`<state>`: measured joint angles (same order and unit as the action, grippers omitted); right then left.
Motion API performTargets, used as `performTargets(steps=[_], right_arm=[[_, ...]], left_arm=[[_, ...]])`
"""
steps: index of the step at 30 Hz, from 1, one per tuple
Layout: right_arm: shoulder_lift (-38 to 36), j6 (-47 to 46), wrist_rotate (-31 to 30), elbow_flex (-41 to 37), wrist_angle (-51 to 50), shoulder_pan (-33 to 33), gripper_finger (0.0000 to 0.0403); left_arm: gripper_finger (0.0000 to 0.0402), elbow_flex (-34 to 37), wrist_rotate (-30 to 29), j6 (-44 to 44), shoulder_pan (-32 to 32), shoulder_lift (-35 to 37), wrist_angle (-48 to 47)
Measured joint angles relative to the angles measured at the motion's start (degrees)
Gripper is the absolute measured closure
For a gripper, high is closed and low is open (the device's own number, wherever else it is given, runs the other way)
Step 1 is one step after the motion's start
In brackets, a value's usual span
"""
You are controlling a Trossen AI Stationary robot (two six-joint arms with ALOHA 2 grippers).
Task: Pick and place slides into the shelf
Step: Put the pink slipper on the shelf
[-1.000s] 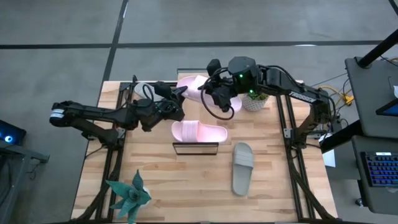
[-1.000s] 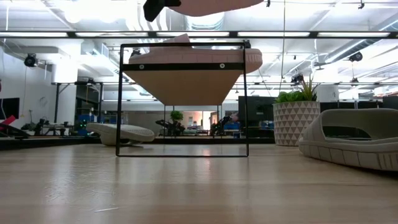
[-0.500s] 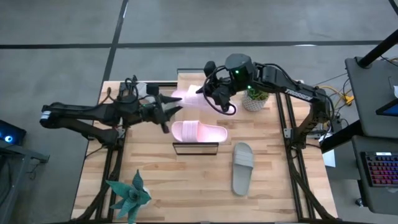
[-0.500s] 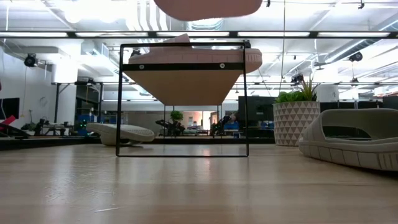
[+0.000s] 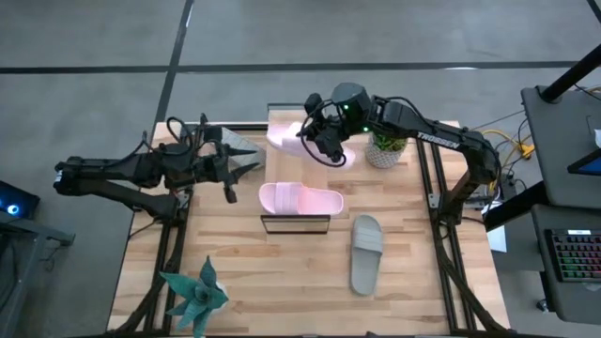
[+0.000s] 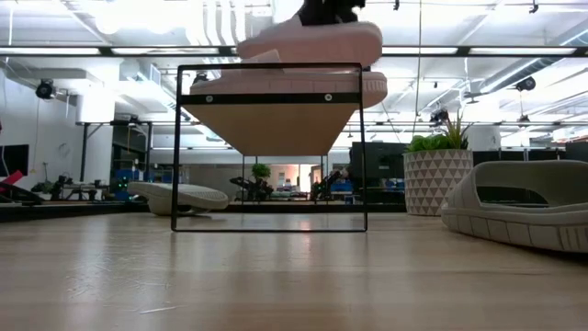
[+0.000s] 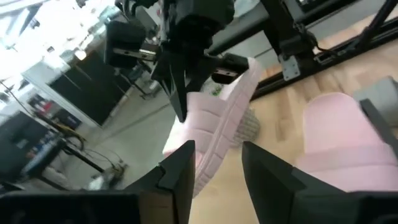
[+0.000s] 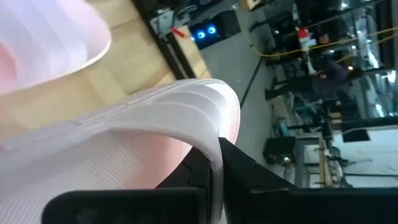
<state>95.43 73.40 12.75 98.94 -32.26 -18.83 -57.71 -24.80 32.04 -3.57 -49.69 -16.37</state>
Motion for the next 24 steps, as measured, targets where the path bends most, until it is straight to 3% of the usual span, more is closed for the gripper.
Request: performTargets(steps=[17, 24], right_arm=[[-0.03, 8.82, 1.31, -13.85, 7.98, -0.34, 0.0394], [-0.09, 10.37, 5.5, -17.29, 10.49, -0.33, 0.0394]], left_arm=[[0.0285, 0.02, 1.7, -1.78, 0.09, 1.92, -1.51], [0.0285, 0.02, 1.56, -1.74, 0.09, 1.09, -1.2]])
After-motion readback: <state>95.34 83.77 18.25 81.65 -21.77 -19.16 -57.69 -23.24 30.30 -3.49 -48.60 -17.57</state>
